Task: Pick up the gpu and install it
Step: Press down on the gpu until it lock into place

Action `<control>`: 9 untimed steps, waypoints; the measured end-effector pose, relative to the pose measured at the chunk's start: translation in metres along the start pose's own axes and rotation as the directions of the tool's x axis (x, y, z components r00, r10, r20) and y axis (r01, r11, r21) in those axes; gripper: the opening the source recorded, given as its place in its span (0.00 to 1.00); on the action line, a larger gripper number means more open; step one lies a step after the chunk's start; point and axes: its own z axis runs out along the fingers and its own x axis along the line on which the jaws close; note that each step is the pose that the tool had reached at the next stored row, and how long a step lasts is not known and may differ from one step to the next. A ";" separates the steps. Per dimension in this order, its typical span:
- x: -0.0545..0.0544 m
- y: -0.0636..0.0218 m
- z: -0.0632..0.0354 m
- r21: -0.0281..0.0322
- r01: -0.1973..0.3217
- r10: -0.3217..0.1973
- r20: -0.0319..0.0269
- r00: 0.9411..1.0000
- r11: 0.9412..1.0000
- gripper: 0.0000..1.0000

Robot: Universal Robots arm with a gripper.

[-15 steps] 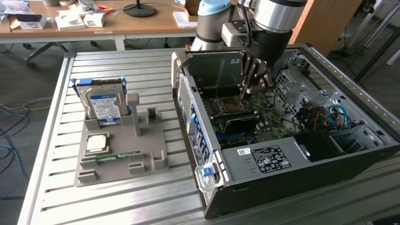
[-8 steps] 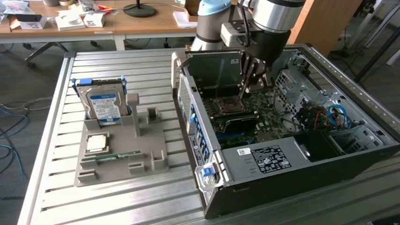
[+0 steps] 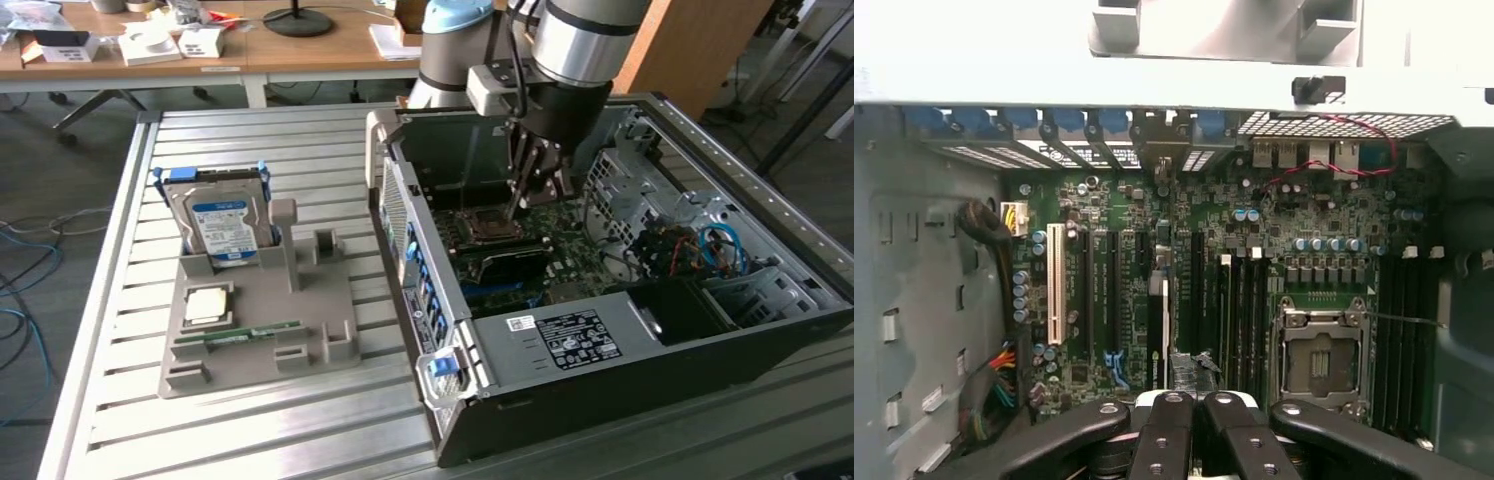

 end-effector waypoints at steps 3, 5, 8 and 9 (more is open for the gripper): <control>0.000 0.0003 0.0055 0.000 0.000 0.000 0.000 1.000 1.000 0.11; 0.000 0.0003 0.0091 0.000 0.000 0.000 0.000 1.000 1.000 0.11; 0.000 0.0005 0.0146 0.000 0.000 0.000 0.000 1.000 1.000 0.11; 0.000 0.0005 0.0162 0.000 0.000 0.000 0.000 1.000 1.000 0.11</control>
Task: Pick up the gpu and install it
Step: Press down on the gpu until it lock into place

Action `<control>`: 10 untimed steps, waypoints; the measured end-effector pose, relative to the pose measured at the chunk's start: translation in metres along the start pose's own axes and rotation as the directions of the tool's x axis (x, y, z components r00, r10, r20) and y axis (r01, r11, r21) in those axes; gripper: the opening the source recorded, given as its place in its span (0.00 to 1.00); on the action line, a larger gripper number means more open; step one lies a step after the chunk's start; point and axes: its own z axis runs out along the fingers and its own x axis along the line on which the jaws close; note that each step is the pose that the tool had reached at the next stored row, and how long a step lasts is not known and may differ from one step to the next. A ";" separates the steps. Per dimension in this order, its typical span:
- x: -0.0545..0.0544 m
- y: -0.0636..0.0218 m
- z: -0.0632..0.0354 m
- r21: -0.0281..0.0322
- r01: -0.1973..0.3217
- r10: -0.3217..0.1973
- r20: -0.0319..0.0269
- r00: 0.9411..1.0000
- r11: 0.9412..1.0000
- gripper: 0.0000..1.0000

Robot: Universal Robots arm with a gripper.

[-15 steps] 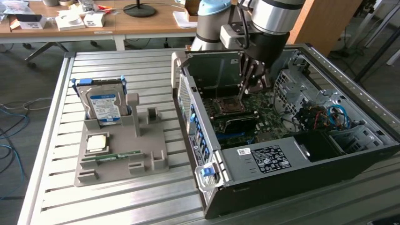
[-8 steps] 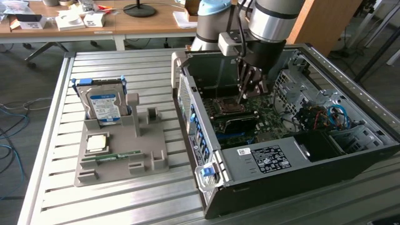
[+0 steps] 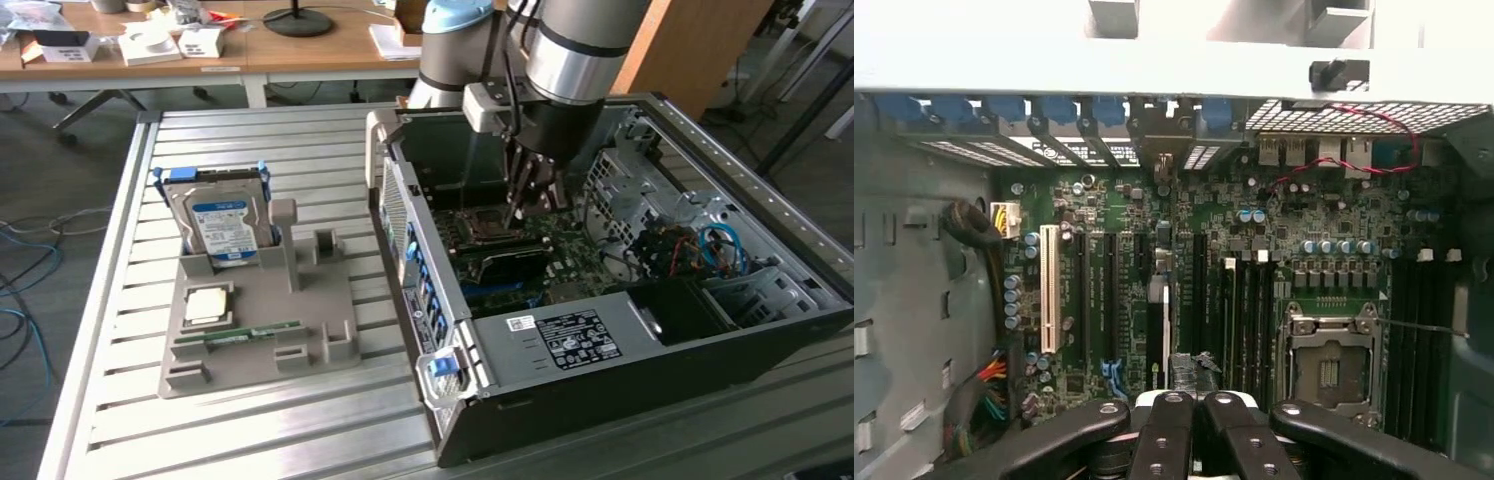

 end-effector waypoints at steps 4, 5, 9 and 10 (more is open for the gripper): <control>0.000 0.0010 0.0007 0.000 0.000 0.000 0.000 1.000 1.000 0.11; 0.000 0.0028 0.0008 0.000 0.000 0.000 0.000 1.000 1.000 0.11; 0.000 0.0101 0.0016 0.002 0.000 0.000 0.000 1.000 1.000 0.11; 0.000 0.0112 0.0029 0.002 0.000 0.000 0.000 1.000 1.000 0.11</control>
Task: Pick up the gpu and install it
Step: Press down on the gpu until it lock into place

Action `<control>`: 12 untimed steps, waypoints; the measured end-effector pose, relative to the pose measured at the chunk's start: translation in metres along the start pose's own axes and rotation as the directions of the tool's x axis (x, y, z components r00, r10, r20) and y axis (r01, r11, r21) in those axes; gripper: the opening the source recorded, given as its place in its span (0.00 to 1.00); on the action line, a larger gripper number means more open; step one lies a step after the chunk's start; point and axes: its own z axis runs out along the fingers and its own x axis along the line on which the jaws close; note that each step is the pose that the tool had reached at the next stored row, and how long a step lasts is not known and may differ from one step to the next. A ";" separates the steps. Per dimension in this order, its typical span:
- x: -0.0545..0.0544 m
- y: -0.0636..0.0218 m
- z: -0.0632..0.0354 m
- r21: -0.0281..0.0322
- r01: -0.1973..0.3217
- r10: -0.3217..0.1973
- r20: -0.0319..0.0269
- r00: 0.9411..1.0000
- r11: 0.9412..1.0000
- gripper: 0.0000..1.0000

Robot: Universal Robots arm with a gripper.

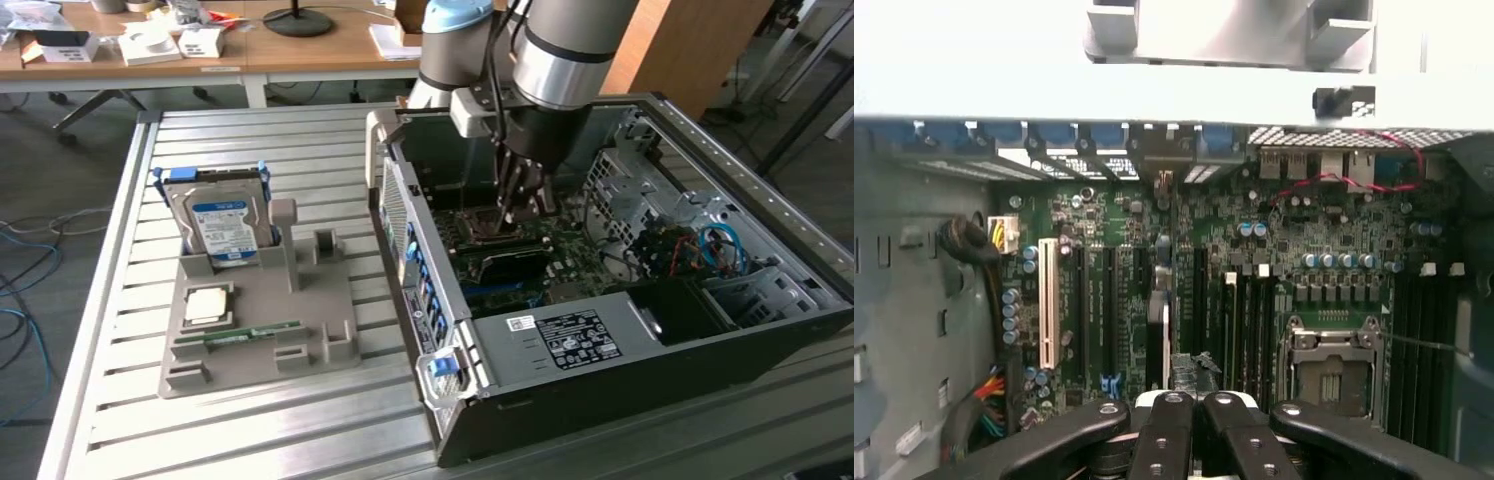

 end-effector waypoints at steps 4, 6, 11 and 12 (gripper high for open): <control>0.000 0.0012 0.0065 0.000 0.000 0.000 0.000 1.000 1.000 0.11; 0.000 0.0016 0.0092 0.000 0.000 0.000 0.000 1.000 1.000 0.11; 0.001 0.0024 0.0154 0.000 0.000 0.000 0.000 1.000 1.000 0.11; 0.001 0.0024 0.0165 0.000 0.000 0.000 0.000 1.000 1.000 0.11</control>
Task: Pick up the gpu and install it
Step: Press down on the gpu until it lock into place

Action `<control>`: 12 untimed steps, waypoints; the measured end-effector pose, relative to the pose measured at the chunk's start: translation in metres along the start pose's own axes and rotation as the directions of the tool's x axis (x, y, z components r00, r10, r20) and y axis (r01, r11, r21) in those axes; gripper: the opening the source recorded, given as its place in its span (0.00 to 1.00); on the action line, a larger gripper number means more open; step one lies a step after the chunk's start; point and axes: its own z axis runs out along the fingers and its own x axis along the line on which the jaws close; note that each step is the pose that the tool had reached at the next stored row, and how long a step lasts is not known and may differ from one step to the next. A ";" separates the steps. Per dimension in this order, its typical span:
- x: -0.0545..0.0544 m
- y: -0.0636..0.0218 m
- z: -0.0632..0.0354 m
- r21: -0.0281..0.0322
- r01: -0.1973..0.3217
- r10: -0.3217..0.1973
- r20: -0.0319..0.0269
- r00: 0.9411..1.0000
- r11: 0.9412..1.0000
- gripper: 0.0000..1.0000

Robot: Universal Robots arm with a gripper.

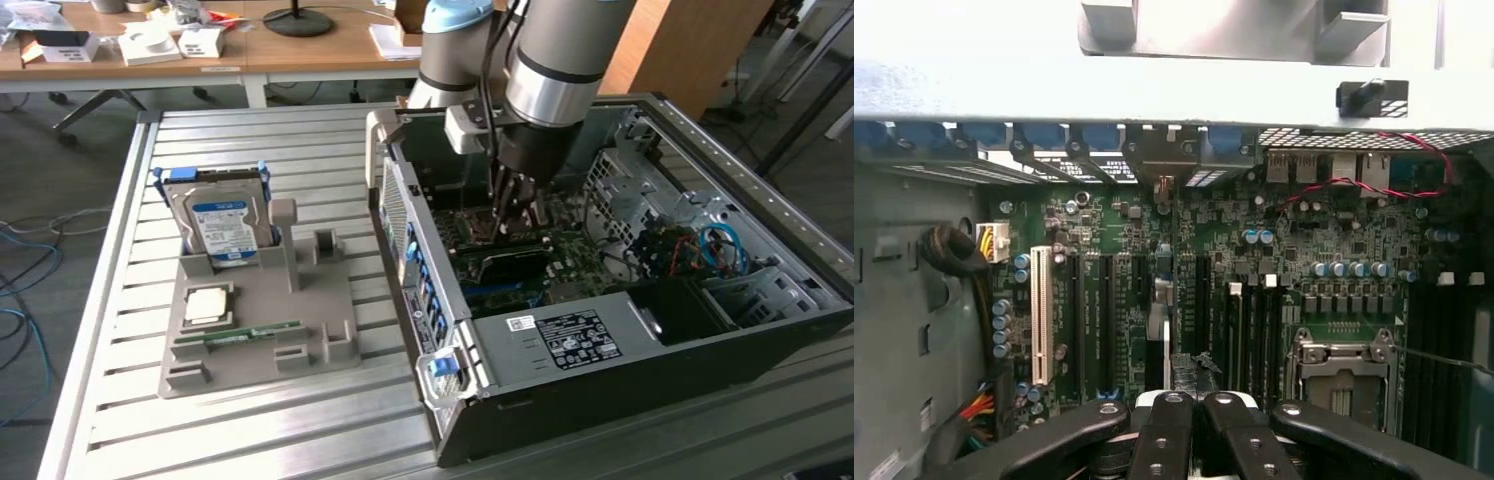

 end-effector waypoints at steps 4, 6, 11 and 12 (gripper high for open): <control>0.000 0.0002 0.0051 0.000 0.000 0.000 0.000 1.000 1.000 0.11; 0.000 0.0003 0.0065 0.000 0.000 0.000 0.000 1.000 1.000 0.11; 0.001 0.0004 0.0089 0.000 0.000 0.000 0.000 1.000 1.000 0.11; 0.001 0.0004 0.0090 0.000 0.000 0.000 0.000 1.000 1.000 0.11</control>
